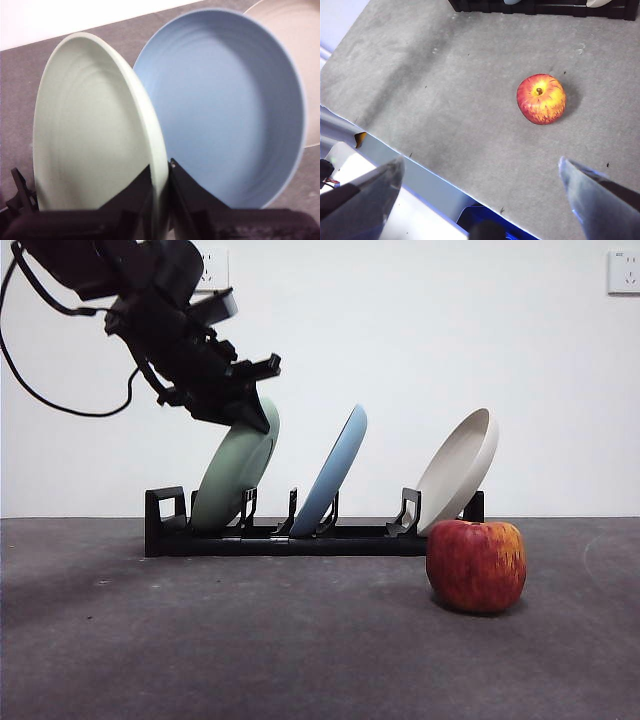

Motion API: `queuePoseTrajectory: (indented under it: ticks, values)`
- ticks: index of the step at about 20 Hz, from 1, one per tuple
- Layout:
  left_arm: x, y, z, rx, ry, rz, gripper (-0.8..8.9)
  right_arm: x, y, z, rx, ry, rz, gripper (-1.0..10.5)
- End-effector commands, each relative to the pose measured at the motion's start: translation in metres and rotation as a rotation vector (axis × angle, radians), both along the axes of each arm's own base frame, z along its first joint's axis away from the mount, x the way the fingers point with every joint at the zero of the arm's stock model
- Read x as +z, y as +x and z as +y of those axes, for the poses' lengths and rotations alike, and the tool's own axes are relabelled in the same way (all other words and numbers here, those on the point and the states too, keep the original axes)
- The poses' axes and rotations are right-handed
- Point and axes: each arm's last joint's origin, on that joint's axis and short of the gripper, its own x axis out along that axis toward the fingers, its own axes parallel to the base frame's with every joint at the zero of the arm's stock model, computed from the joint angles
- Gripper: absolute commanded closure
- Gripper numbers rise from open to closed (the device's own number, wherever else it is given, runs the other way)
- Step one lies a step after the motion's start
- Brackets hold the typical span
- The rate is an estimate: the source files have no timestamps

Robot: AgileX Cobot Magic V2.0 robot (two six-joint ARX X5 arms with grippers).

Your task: Take the green plate from the plate rack,put the plate on the table,take the apple from the table,put the apple in the plate

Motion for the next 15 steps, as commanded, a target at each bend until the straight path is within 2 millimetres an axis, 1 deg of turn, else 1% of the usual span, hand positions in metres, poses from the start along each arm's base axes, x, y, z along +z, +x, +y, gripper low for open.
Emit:
queuePoseTrajectory:
  ticks: [1, 6, 9, 11, 13, 15]
  values:
    - [0.013, -0.007, -0.001, -0.021, -0.026, -0.025, 8.22, 0.001, 0.000, 0.000, 0.005, -0.001, -0.008, 2.6]
    - [0.044, -0.022, 0.005, -0.022, -0.046, -0.082, 8.22, 0.001, 0.000, 0.000, 0.006, -0.001, -0.009, 2.6]
    - [0.071, -0.043, 0.011, -0.032, -0.033, -0.099, 8.22, 0.001, 0.000, 0.000, 0.005, -0.001, -0.009, 2.6]
    - [0.095, -0.068, 0.014, -0.062, 0.008, -0.130, 8.21, 0.001, 0.000, 0.000, 0.006, -0.001, -0.009, 2.6]
    - [0.120, -0.098, 0.015, -0.097, 0.038, -0.168, 8.20, 0.001, 0.000, 0.000, 0.006, 0.000, -0.009, 2.6]
    - [0.139, -0.131, 0.009, -0.111, 0.129, -0.230, 8.19, 0.001, 0.000, 0.000, 0.006, 0.000, -0.008, 2.6]
